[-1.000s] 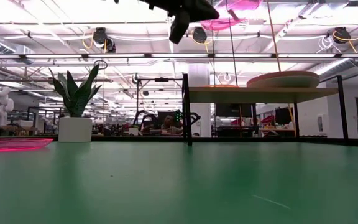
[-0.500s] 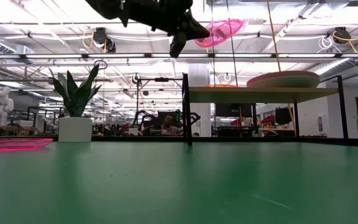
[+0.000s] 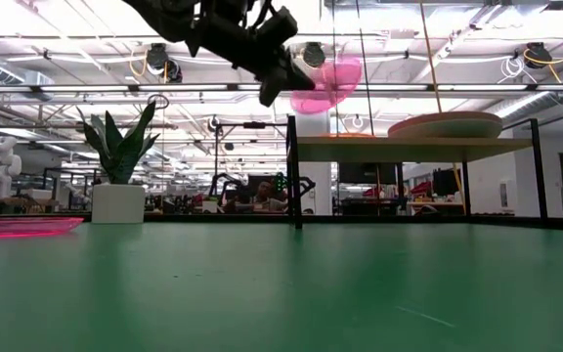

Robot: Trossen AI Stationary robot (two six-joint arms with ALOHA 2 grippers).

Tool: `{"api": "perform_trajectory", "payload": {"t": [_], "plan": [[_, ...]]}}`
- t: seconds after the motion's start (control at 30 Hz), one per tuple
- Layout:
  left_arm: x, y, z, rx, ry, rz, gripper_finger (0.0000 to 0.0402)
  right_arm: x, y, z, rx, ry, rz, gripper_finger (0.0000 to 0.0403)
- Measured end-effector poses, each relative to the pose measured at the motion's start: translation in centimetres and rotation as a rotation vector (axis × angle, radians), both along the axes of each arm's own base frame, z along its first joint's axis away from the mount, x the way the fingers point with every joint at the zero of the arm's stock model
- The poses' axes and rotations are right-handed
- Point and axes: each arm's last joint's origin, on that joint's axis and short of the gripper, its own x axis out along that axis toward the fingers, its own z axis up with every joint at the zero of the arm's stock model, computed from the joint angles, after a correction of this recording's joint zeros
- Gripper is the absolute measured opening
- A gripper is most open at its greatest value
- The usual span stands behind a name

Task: Place and stack plates onto a shelf
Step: Stack the right small pink plate on top of the small orange plate on the shelf

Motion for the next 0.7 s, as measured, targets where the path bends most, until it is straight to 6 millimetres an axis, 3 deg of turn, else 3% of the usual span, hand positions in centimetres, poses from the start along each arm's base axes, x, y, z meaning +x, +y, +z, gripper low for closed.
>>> {"api": "perform_trajectory", "payload": {"t": [0.2,0.4,0.7], "plan": [[-0.1,0.1,-0.3,0.032,0.042,-0.005,0.001,0.0,0.0,0.0,0.004,-0.003,0.0,0.0],[0.4,0.7,0.3,0.067,-0.061,-0.041,0.001,0.1,0.1,0.1,0.014,-0.009,0.0,0.0],[1.9,2.1,-3.4,0.134,0.02,-0.018,0.001,0.1,0.2,0.1,-0.027,-0.002,0.035,0.0]]}}
